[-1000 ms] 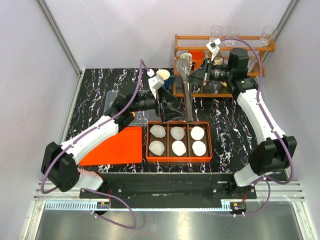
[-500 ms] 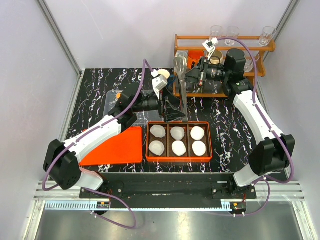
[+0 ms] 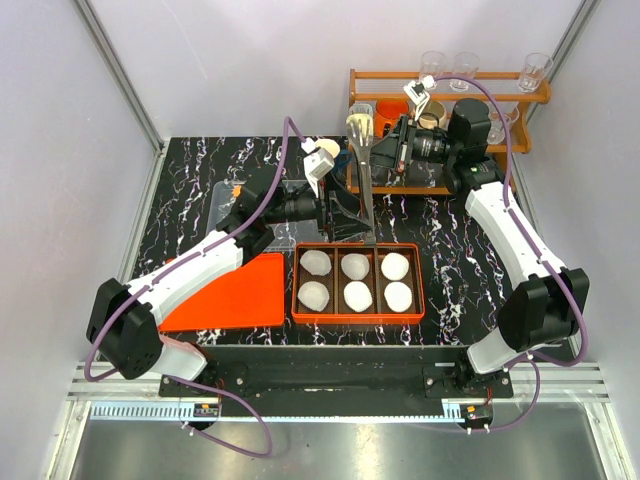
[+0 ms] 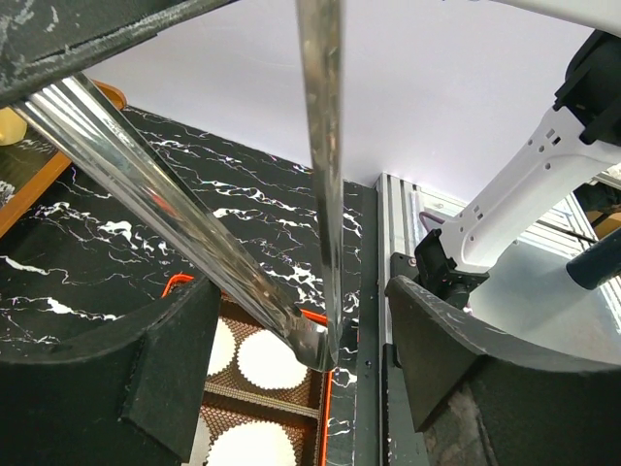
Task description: Pack the cookies
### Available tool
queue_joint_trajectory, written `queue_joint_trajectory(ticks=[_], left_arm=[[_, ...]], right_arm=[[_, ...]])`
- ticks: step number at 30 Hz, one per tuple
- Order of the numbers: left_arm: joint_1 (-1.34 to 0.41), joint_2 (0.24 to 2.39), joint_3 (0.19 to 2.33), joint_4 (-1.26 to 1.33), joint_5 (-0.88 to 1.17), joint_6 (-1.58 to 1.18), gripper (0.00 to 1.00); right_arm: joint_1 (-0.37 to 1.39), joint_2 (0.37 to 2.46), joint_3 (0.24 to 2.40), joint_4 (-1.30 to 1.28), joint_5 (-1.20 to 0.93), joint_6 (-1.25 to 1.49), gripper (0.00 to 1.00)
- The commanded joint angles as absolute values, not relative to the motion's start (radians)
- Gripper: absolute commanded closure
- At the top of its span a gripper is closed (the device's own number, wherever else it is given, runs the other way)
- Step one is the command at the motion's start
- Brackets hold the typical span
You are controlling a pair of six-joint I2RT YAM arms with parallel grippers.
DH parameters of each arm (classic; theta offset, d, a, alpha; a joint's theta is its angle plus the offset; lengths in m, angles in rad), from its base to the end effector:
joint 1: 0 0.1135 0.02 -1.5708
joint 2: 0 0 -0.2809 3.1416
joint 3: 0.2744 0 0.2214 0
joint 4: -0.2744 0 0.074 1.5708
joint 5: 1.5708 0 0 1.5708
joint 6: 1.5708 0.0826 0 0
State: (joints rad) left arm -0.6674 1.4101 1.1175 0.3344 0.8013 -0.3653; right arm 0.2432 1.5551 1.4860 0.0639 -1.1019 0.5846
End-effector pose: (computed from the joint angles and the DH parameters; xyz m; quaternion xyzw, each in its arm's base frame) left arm 0.2207 -0.2495 0.3922 0.3742 0.5877 -0.5629 0.4446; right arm 0.3158 0.1543 0.4389 -0.2612 0.6580 0.5815 0.4009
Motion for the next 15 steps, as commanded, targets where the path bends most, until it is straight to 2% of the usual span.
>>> queue_joint_trajectory(ticks=[1, 15], left_arm=[[-0.681, 1.405, 1.124, 0.425, 0.792, -0.353, 0.26], [-0.68, 1.437, 1.101, 0.491, 0.713, -0.407, 0.2]], right_arm=[[0.256, 1.546, 1.488, 0.133, -1.111, 0.597, 1.0], [0.258, 1.514, 1.405, 0.294, -1.121, 0.727, 1.0]])
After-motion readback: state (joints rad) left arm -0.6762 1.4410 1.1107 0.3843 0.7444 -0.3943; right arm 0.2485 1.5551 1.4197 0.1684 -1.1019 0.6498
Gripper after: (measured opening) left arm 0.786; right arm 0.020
